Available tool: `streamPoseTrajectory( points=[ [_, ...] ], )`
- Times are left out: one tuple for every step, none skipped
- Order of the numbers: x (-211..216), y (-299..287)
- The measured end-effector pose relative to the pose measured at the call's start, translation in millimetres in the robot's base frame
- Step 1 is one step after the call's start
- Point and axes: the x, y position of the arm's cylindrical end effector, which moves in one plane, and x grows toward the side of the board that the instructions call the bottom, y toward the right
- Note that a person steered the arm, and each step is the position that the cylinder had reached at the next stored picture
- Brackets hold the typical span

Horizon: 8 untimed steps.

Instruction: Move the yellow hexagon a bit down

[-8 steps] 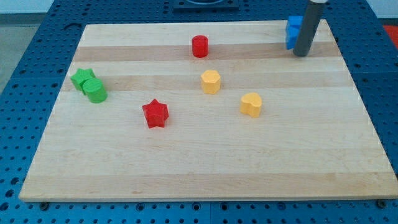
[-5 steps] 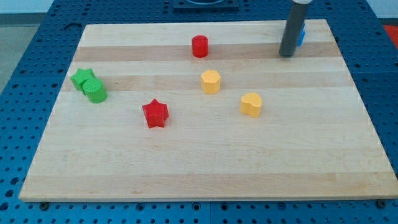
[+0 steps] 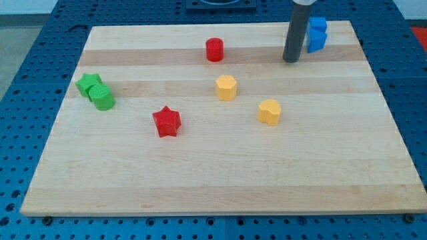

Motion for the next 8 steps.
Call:
streamPoseTrajectory(
  points=[
    [10.1,-16.2],
    [11.5,-23.2],
    [11.5,-30.4],
    [11.5,-30.4],
    [19.1,-30.4],
    [40.4,-30.3],
    [45.3,-30.3],
    [45.5,-30.3]
  ],
)
